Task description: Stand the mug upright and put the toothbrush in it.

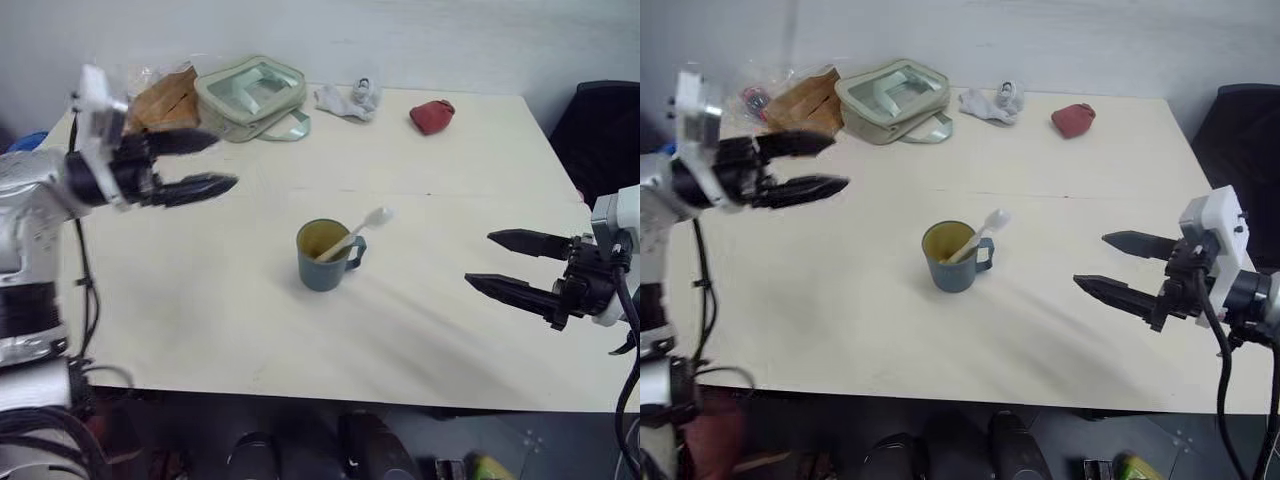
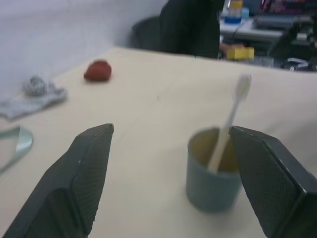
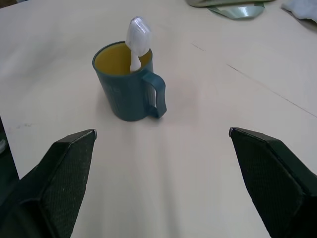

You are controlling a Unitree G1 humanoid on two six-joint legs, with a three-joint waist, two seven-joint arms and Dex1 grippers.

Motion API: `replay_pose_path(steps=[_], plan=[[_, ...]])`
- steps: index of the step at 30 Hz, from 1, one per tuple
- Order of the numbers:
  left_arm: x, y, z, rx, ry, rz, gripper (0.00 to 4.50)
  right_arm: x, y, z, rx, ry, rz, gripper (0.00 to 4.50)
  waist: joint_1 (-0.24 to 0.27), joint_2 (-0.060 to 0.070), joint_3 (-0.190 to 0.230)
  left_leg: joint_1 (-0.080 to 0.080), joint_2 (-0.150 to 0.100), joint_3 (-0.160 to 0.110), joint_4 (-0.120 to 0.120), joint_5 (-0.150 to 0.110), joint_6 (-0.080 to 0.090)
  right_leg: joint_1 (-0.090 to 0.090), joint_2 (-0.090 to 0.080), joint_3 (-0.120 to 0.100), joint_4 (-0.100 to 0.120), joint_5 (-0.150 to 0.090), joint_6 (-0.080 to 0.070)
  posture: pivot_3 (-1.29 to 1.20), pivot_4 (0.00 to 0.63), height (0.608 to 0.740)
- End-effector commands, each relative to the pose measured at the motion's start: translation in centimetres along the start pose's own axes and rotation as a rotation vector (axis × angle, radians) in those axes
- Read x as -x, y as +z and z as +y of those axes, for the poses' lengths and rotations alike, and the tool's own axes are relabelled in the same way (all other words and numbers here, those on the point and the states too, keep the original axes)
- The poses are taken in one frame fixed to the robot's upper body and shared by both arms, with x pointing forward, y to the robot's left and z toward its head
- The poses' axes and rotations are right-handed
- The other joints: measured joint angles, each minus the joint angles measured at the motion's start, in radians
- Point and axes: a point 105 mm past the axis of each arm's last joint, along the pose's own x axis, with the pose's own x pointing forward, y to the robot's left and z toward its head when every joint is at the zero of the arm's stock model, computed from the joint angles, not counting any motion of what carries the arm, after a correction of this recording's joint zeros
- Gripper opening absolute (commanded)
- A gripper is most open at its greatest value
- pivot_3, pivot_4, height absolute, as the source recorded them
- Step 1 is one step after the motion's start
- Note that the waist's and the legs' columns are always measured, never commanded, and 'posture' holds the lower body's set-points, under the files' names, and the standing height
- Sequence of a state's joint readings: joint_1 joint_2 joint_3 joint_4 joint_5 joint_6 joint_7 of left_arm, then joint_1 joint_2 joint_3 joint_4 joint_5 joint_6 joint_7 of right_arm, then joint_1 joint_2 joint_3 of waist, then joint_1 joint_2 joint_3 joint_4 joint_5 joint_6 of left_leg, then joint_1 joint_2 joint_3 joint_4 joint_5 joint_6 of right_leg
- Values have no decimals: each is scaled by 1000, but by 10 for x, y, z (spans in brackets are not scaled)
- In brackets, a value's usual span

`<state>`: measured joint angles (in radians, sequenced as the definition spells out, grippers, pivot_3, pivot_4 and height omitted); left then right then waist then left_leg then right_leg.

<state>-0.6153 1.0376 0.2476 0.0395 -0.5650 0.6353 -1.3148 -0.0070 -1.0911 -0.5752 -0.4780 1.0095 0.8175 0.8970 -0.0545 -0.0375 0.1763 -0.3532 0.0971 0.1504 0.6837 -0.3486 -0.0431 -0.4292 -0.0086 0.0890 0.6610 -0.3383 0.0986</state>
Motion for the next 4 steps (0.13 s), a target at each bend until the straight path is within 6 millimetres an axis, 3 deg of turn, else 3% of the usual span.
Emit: replay_pose_path(steps=[1,4], plan=[[30,4,-15,-46,-49,73,3959,8,4,-2,40,33,11,4500,-1,0,0,0,0,1,0,0,0,0,0,-1,0,0,0,0,150,740],[42,-4,-9,-30,3,116,3959,7,7,-4,46,55,2,4500,2,0,0,0,-1,5,0,0,0,1,0,-2,0,0,-1,0,150,740]])
